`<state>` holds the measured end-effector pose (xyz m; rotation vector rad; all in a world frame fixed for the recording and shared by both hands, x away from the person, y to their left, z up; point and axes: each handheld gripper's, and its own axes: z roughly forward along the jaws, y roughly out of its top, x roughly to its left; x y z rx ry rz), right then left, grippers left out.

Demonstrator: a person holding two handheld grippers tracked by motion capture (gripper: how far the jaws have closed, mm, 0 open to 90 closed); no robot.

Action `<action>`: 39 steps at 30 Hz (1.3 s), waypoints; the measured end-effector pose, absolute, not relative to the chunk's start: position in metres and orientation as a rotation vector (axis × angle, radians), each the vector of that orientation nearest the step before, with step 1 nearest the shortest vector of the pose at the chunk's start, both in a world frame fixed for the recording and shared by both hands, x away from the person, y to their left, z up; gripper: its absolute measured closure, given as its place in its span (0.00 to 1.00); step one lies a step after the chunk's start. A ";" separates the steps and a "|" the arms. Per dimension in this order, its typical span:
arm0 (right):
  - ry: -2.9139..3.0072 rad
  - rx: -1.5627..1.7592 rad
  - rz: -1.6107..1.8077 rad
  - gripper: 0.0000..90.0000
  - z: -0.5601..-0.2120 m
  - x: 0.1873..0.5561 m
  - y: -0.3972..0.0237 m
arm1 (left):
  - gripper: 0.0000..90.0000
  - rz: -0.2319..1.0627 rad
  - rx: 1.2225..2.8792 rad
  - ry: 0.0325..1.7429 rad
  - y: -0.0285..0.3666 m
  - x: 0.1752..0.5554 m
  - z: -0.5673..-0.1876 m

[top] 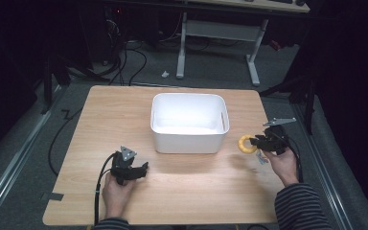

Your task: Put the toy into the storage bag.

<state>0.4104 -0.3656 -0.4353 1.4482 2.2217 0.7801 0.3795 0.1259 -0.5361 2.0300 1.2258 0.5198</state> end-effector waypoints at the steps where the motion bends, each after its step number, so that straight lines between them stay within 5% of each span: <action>1: 2.214 1.421 0.793 0.75 -0.425 0.407 -0.365 | 0.25 0.520 2.031 1.225 0.126 0.379 -0.536; 20: 2.213 1.177 0.876 0.75 -0.343 0.383 -0.330 | 0.25 0.520 2.030 1.226 0.126 0.379 -0.536; 39: 2.236 1.102 0.988 0.75 -0.300 0.396 -0.298 | 0.25 0.521 2.031 1.226 0.126 0.379 -0.536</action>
